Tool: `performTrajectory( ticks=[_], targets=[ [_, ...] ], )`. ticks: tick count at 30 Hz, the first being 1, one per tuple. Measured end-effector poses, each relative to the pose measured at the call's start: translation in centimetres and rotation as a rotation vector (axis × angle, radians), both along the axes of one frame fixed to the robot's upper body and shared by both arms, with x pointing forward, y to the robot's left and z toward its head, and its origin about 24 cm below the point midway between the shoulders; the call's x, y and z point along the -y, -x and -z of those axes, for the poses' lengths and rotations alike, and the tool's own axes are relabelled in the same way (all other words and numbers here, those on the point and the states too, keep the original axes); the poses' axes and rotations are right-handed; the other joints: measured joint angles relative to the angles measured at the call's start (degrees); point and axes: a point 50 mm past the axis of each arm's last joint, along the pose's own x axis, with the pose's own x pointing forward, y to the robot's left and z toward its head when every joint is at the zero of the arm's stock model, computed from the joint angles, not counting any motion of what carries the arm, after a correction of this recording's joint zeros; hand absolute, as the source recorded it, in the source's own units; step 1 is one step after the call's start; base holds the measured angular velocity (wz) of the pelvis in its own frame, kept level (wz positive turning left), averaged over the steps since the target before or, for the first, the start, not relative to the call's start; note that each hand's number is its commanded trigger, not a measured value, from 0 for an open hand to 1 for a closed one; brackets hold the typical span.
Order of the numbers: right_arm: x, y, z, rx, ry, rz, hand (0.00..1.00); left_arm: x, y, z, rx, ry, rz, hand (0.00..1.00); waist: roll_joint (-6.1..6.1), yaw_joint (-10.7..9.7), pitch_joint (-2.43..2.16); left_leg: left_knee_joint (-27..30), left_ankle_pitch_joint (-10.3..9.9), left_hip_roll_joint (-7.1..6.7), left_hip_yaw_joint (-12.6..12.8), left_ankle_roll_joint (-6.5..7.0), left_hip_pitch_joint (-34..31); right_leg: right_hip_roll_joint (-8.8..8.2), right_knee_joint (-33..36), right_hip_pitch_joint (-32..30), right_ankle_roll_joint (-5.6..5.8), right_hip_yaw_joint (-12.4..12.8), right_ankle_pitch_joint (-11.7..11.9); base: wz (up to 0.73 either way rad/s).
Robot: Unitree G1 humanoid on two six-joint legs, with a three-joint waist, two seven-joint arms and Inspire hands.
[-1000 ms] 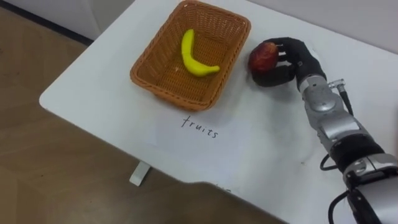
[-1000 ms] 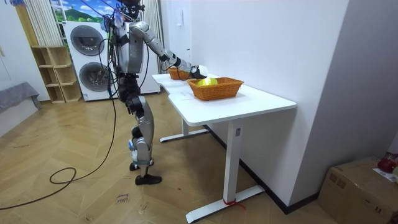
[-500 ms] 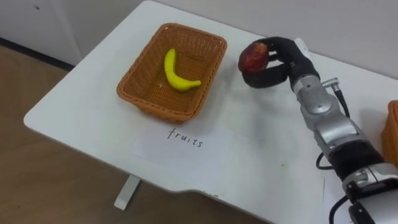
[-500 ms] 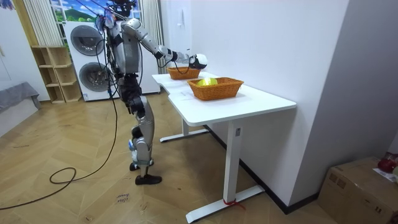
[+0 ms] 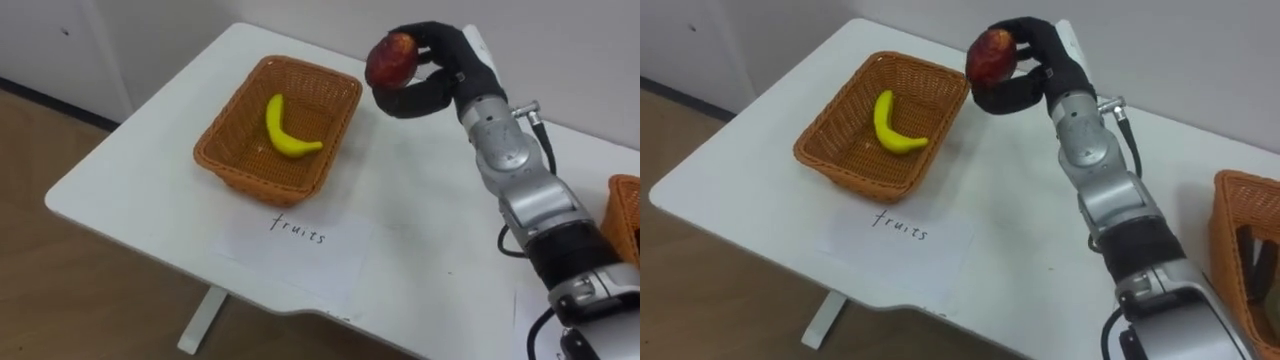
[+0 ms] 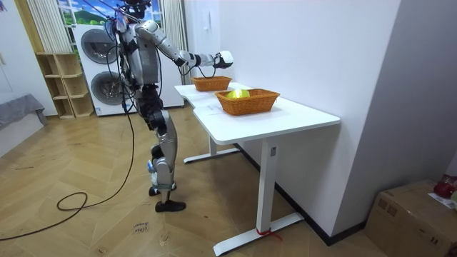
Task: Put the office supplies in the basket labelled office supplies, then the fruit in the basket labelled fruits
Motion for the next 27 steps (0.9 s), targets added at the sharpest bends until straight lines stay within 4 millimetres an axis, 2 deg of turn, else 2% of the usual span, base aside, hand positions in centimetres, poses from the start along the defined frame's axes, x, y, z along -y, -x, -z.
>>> performTrajectory(
  ticks=[4, 7, 20, 27],
  targets=[
    [-0.5, 0.2, -0.4, 0.023, 0.005, -0.017, 1.0, -0.1, 0.0, 0.0, -0.002, 0.001, -0.014, 0.0, -1.03, 1.03, 0.1, -0.47, 0.0, -0.01, -0.03, 0.0, 0.11, -0.02, -0.01, 0.1, 0.07, 0.0, -0.05, 0.0],
    [-1.1, 0.4, 0.1, 0.011, 0.012, -0.034, 1.0, -0.2, 0.0, 0.0, -0.006, 0.0, -0.02, 0.0, -1.72, 1.41, 0.49, -0.54, -0.01, -0.12, -0.38, 0.01, 0.54, -0.06, -0.1, 0.71, 0.15, -0.18, -0.1, 0.06],
    [-3.8, 0.8, 1.0, -0.017, 0.075, -0.107, 1.0, -0.2, 0.2, 0.0, -0.038, -0.004, -0.028, 0.0, -1.45, 4.18, 0.77, -0.65, -0.03, -0.25, -1.79, 0.02, 0.19, 0.0, -0.21, 0.64, 0.69, -0.05, -0.46, 0.05],
    [-4.6, 1.0, 1.6, -0.044, 0.089, -0.127, 1.0, -0.4, 0.6, 0.0, -0.049, -0.01, -0.031, 0.0, -1.7, 5.02, 0.57, -0.45, -0.02, -0.32, -2.39, 0.02, -1.0, 0.01, -0.2, -0.21, 0.72, -0.03, -0.48, 0.05]
  ],
)
